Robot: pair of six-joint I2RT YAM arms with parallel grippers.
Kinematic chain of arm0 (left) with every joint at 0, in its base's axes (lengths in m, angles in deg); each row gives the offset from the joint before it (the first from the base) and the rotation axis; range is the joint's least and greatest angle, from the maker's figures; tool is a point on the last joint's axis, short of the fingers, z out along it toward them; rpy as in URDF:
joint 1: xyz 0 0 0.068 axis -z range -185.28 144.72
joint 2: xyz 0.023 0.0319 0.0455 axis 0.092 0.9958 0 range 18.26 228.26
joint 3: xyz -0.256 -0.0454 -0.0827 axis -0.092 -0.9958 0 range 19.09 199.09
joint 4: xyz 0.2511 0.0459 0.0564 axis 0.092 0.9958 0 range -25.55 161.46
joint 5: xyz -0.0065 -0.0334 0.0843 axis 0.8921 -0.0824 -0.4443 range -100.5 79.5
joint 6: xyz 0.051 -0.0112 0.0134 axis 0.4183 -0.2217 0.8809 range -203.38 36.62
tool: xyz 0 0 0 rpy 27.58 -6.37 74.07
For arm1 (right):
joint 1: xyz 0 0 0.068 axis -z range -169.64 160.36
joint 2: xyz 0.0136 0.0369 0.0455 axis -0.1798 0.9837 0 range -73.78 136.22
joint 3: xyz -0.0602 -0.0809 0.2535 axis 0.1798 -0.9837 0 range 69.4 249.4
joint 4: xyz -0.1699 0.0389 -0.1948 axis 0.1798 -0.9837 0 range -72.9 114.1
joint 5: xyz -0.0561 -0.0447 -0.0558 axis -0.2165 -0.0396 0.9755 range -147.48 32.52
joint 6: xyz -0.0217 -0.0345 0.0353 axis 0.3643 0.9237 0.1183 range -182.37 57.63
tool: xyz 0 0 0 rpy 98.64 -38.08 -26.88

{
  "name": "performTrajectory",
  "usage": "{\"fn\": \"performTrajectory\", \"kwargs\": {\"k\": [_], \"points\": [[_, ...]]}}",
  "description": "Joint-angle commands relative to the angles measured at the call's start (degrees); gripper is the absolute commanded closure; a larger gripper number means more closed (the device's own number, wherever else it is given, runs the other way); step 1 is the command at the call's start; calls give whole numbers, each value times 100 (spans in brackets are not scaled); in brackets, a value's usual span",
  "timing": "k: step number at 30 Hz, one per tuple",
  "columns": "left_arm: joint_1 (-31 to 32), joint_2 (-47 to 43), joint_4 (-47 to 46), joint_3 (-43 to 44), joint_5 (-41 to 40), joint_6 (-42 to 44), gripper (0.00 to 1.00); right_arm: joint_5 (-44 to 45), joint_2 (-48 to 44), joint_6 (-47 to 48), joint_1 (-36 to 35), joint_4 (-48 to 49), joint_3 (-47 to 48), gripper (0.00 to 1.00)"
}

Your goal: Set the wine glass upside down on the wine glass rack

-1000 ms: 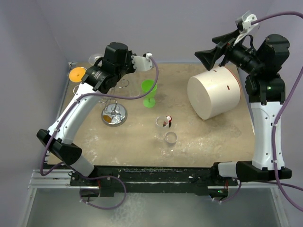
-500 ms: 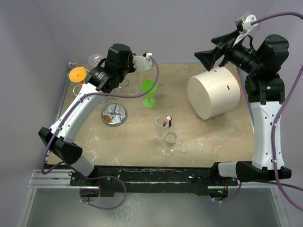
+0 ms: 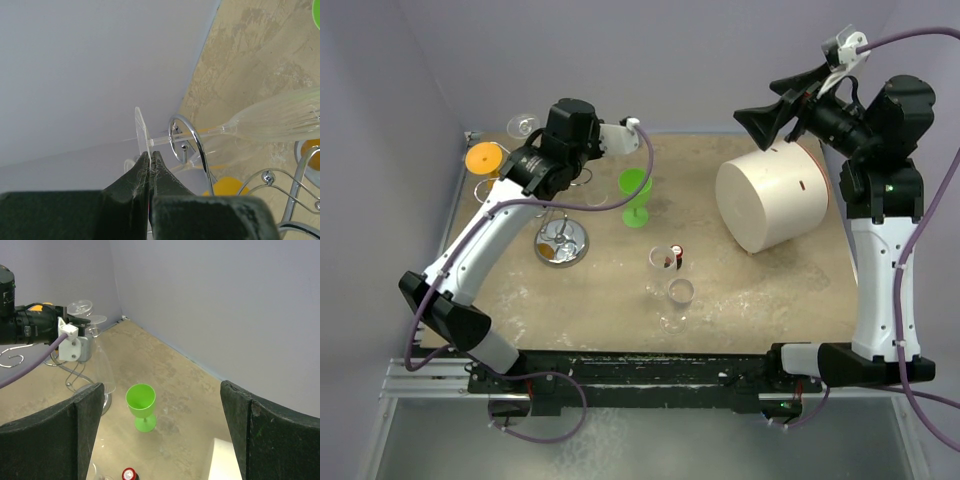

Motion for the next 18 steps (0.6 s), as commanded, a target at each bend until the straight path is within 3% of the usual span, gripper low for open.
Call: {"fn": "performTrajectory", "kwargs": {"k": [1, 18], "points": [[-12, -368, -180, -92, -106, -91, 100, -186, -126, -122, 45, 309, 9, 0], [-41, -502, -99, -314, 158, -186, 98, -233, -161, -157, 123, 389, -81, 0]]}}
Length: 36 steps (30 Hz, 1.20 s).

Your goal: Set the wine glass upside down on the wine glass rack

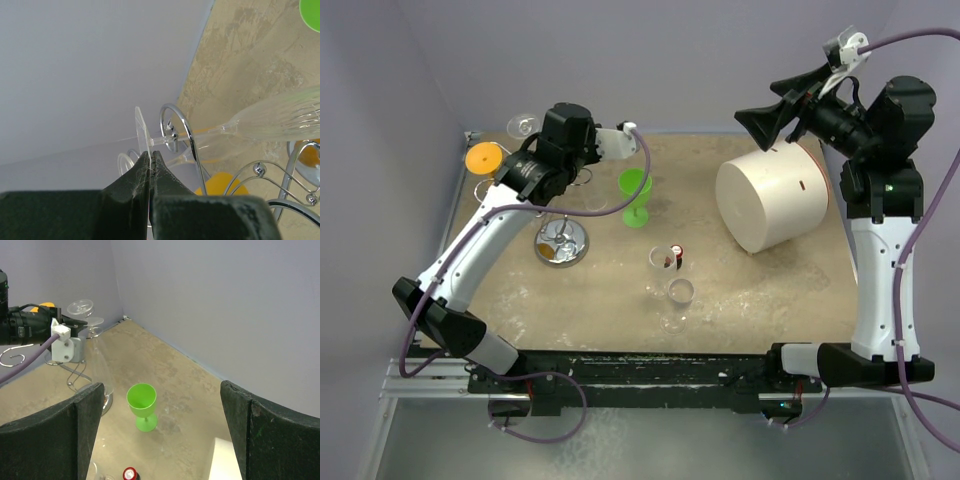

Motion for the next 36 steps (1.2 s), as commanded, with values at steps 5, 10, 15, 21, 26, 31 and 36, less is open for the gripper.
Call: {"fn": "performTrajectory", "kwargs": {"k": [5, 10, 15, 21, 26, 31, 36], "points": [[-33, -234, -116, -131, 74, -130, 97, -149, -159, -114, 74, 358, -52, 0], [-32, -239, -88, -161, 104, -165, 93, -154, -159, -123, 91, 384, -91, 0], [-32, -263, -41, -215, 122, -181, 90, -182, -143, -148, 100, 411, -91, 0], [-33, -291, -23, -216, 141, -203, 87, -202, -142, -169, 118, 441, -107, 0], [-41, -347, 16, -231, 132, -214, 84, -202, -150, -188, 144, 462, -128, 0], [-38, -414, 55, -248, 131, -207, 78, -193, -121, -164, 152, 457, -143, 0], [-41, -509, 35, -314, 140, -188, 75, -83, -52, -46, 153, 369, -121, 0]]}}
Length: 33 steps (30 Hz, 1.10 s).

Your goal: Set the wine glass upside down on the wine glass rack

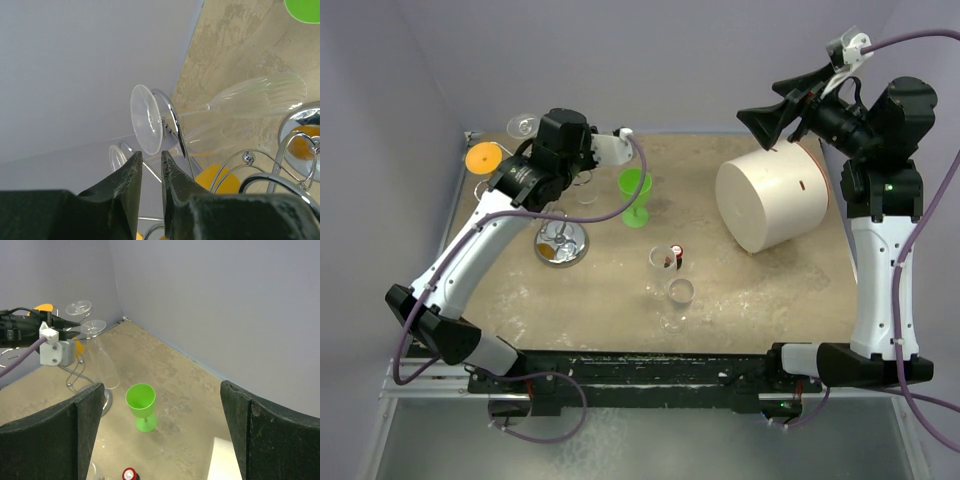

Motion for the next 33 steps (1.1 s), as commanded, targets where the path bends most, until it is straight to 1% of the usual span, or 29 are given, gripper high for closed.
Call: {"fn": "performTrajectory", "kwargs": {"k": [1, 5, 12, 15, 22, 24, 26, 27, 29, 31, 33], "points": [[-41, -316, -118, -62, 28, -83, 74, 51, -14, 99, 22, 153, 34, 0], [-43, -394, -91, -142, 52, -70, 70, 149, 25, 256, 22, -3, 32, 0], [-41, -500, 43, -136, 121, -65, 67, 353, 107, 566, 14, -285, 19, 0], [-42, -547, 191, -113, 207, -112, 62, 377, 174, 727, 13, -442, 26, 0], [-41, -665, 390, -13, 381, -224, 58, 14, 378, 1188, 6, -974, 164, 0], [-41, -694, 479, 76, 460, -283, 58, -227, 460, 1444, -27, -1305, 230, 2], [-45, -729, 583, 183, 574, -370, 58, -413, 562, 1931, -183, -1874, 372, 4], [-41, -744, 635, 239, 620, -415, 57, -394, 585, 2346, -343, -2150, 407, 5], [-52, -797, 729, 343, 739, -519, 56, -85, 535, 2958, -820, -2650, 284, 5], [-149, -870, 818, 485, 964, -692, 54, 295, 415, 3411, -1344, -2886, 3, 4], [-325, -942, 919, 629, 1319, -972, 51, 418, 324, 3704, -1768, -3043, -260, 3]]}}
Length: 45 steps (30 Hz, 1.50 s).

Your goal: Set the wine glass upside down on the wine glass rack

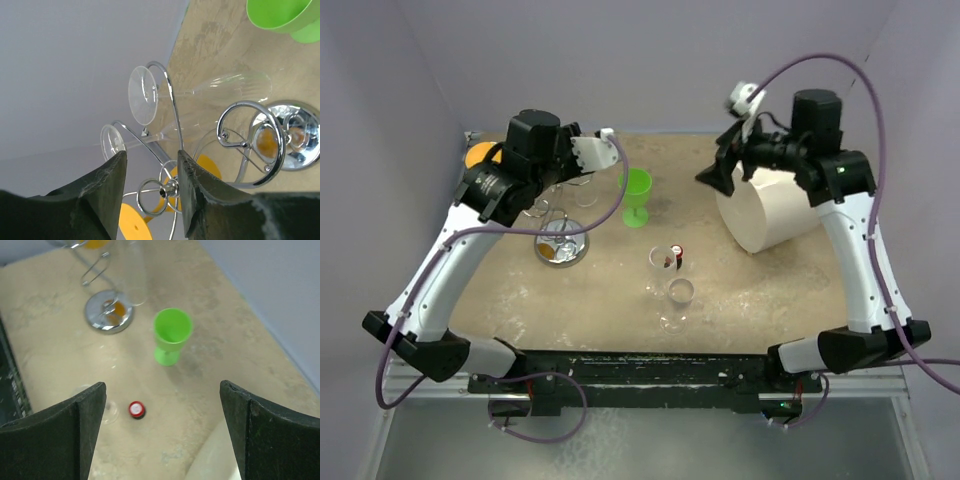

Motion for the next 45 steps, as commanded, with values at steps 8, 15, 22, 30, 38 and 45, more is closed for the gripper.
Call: {"fn": "performTrajectory", "kwargs": {"k": [8, 15, 22, 30, 38, 45], "points": [[-1127, -598, 207, 845, 1899, -1526, 32, 414, -347, 1299, -1637, -598, -1208, 5], [-1593, -567, -27, 1064, 2138, -1999, 21, 1390, -26, 1104, -2351, -581, -1614, 14], [-1718, -437, -240, 1358, 1512, -2129, 2, 2145, 265, 1104, -2904, -429, -1854, 17], [-1716, -392, -264, 1379, 1310, -2031, 1, 2627, 650, 1230, -3154, -421, -1876, 21], [-1717, -364, -228, 1391, 1317, -1986, 1, 2887, 842, 1356, -3269, -515, -1966, 30], [-1711, -376, -230, 1307, 1315, -1950, 1, 2950, 978, 1379, -3345, -539, -1973, 42]]}}
